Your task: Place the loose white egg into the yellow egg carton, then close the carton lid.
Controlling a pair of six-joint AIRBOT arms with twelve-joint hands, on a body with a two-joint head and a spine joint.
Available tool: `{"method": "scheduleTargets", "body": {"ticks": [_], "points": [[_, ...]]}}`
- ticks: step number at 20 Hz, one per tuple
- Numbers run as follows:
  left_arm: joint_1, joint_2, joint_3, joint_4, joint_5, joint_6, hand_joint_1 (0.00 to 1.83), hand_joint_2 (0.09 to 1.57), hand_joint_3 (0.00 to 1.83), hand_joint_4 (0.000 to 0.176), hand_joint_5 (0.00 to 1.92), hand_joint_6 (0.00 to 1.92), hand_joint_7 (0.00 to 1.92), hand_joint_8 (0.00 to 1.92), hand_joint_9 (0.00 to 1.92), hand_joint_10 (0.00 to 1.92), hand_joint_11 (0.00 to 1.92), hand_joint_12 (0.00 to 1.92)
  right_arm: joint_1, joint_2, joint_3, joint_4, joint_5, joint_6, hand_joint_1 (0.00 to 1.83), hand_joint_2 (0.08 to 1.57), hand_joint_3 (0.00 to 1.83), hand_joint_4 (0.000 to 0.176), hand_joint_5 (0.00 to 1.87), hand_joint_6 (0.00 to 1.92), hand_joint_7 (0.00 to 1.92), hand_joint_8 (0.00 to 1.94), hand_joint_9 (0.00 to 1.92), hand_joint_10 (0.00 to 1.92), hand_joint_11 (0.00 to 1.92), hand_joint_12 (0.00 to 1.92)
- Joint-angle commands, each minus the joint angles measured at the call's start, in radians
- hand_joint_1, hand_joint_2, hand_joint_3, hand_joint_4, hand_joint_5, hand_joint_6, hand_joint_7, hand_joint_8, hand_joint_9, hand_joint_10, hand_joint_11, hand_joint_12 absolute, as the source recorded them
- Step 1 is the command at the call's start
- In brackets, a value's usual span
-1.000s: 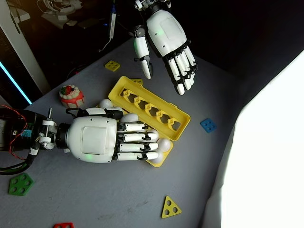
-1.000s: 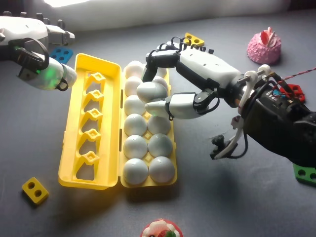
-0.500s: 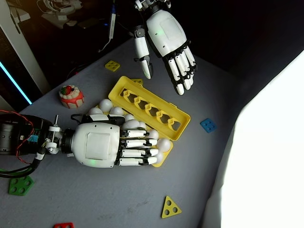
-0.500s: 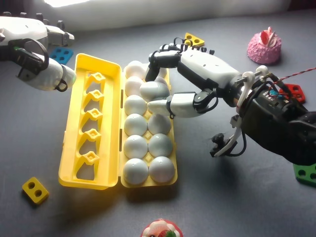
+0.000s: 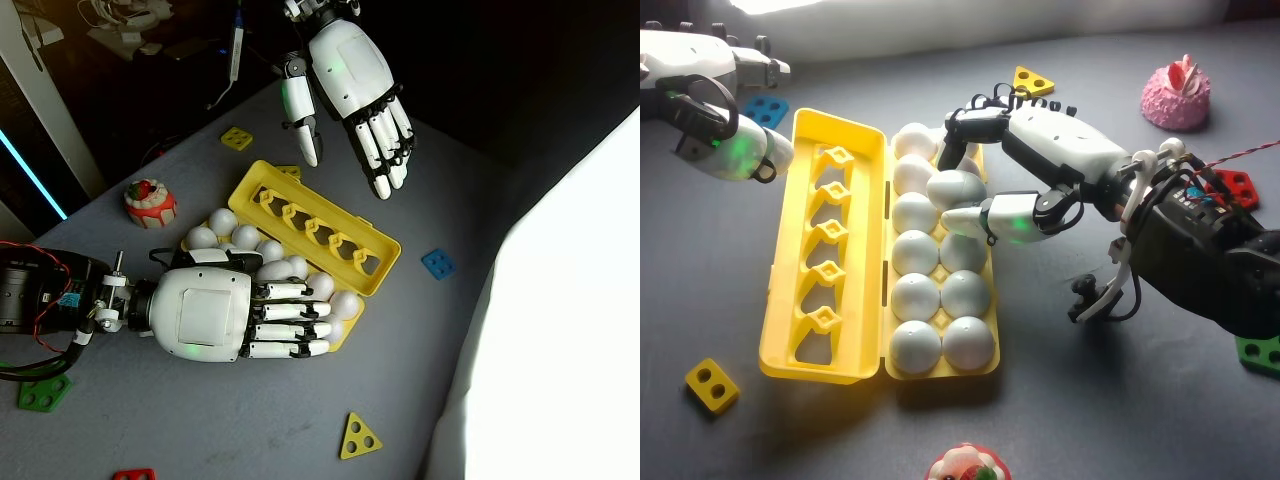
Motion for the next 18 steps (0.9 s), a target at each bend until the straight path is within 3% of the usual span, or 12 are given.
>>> {"method": "scheduleTargets", "body": {"ticks": [1, 2, 3, 4, 5, 8, 10, 11, 12, 13, 15, 18], "points": [[-0.012, 0.004, 0.001, 0.049, 0.031, 0.003, 0.38, 1.38, 0.00, 0.044, 0.11, 0.00, 0.15, 0.00, 0.18, 0.01, 0.00, 0.75, 0.003, 0.001, 0.001, -0.023, 0.117, 0.008, 0.97, 1.24, 0.00, 0.022, 0.74, 1.37, 0.36, 0.00, 0.00, 0.47, 0.00, 0.51], [-0.012, 0.004, 0.001, 0.049, 0.031, 0.003, 0.40, 1.38, 0.00, 0.043, 0.11, 0.00, 0.14, 0.00, 0.18, 0.01, 0.00, 0.75, 0.001, 0.001, 0.001, -0.023, 0.119, 0.008, 0.95, 1.24, 0.00, 0.059, 0.74, 1.38, 0.35, 0.00, 0.00, 0.46, 0.00, 0.53], [-0.012, 0.004, 0.001, 0.049, 0.031, 0.003, 0.44, 1.38, 0.00, 0.037, 0.12, 0.00, 0.14, 0.00, 0.18, 0.01, 0.00, 0.76, 0.000, 0.001, 0.002, -0.024, 0.122, 0.008, 0.88, 1.20, 0.00, 0.000, 0.54, 1.11, 0.32, 0.00, 0.00, 0.38, 0.00, 0.24], [-0.012, 0.004, 0.001, 0.049, 0.031, 0.003, 0.48, 1.37, 0.00, 0.039, 0.12, 0.01, 0.14, 0.00, 0.17, 0.00, 0.00, 0.77, -0.001, 0.001, 0.002, -0.024, 0.122, 0.008, 0.85, 1.17, 0.00, 0.000, 0.48, 0.94, 0.30, 0.00, 0.00, 0.34, 0.00, 0.05], [-0.012, 0.004, 0.001, 0.049, 0.031, 0.003, 0.48, 1.36, 0.00, 0.040, 0.13, 0.01, 0.14, 0.00, 0.18, 0.00, 0.00, 0.75, -0.001, 0.001, 0.003, -0.024, 0.122, 0.008, 0.83, 1.14, 0.00, 0.000, 0.48, 0.82, 0.30, 0.00, 0.00, 0.39, 0.00, 0.14], [-0.012, 0.004, 0.001, 0.049, 0.031, 0.003, 0.47, 1.36, 0.00, 0.045, 0.13, 0.00, 0.15, 0.01, 0.20, 0.01, 0.00, 0.73, -0.003, 0.001, 0.007, -0.024, 0.126, 0.008, 0.79, 1.14, 0.00, 0.000, 0.44, 0.78, 0.29, 0.00, 0.00, 0.35, 0.00, 0.17], [-0.012, 0.004, 0.002, 0.049, 0.031, 0.003, 0.43, 1.37, 0.00, 0.050, 0.13, 0.00, 0.14, 0.00, 0.17, 0.00, 0.00, 0.68, -0.004, 0.001, 0.007, -0.024, 0.126, 0.008, 0.72, 1.13, 0.00, 0.000, 0.26, 0.74, 0.24, 0.00, 0.00, 0.33, 0.00, 0.06], [-0.012, 0.004, 0.003, 0.049, 0.031, 0.003, 0.43, 1.37, 0.00, 0.050, 0.13, 0.00, 0.14, 0.00, 0.17, 0.00, 0.00, 0.68, -0.004, 0.001, 0.007, -0.024, 0.126, 0.008, 0.72, 1.13, 0.00, 0.000, 0.26, 0.74, 0.24, 0.00, 0.00, 0.33, 0.00, 0.06], [-0.012, 0.004, 0.003, 0.049, 0.031, 0.003, 0.44, 1.37, 0.00, 0.035, 0.15, 0.01, 0.16, 0.00, 0.18, 0.00, 0.00, 0.76, -0.004, 0.001, 0.007, -0.024, 0.126, 0.008, 0.65, 1.11, 0.00, 0.000, 0.16, 0.52, 0.20, 0.00, 0.00, 0.31, 0.00, 0.18], [-0.012, 0.004, 0.003, 0.049, 0.031, 0.003, 0.44, 1.37, 0.00, 0.035, 0.15, 0.01, 0.16, 0.00, 0.18, 0.00, 0.00, 0.76, -0.004, 0.001, 0.007, -0.026, 0.128, 0.008, 0.65, 1.11, 0.00, 0.000, 0.16, 0.52, 0.20, 0.00, 0.00, 0.31, 0.00, 0.18], [-0.010, 0.004, 0.003, 0.049, 0.031, 0.003, 0.39, 1.38, 0.01, 0.044, 0.08, 0.00, 0.12, 0.00, 0.16, 0.00, 0.00, 0.71, -0.004, 0.002, 0.007, -0.056, 0.145, 0.015, 0.60, 1.08, 0.00, 0.000, 0.09, 0.32, 0.16, 0.00, 0.00, 0.29, 0.00, 0.18], [-0.016, 0.003, 0.005, 0.039, 0.031, 0.003, 0.40, 1.39, 0.01, 0.046, 0.12, 0.02, 0.13, 0.00, 0.15, 0.00, 0.00, 0.62, -0.004, 0.024, 0.004, -0.123, 0.150, 0.068, 0.53, 1.04, 0.00, 0.000, 0.06, 0.09, 0.11, 0.00, 0.02, 0.29, 0.00, 0.55]]}}
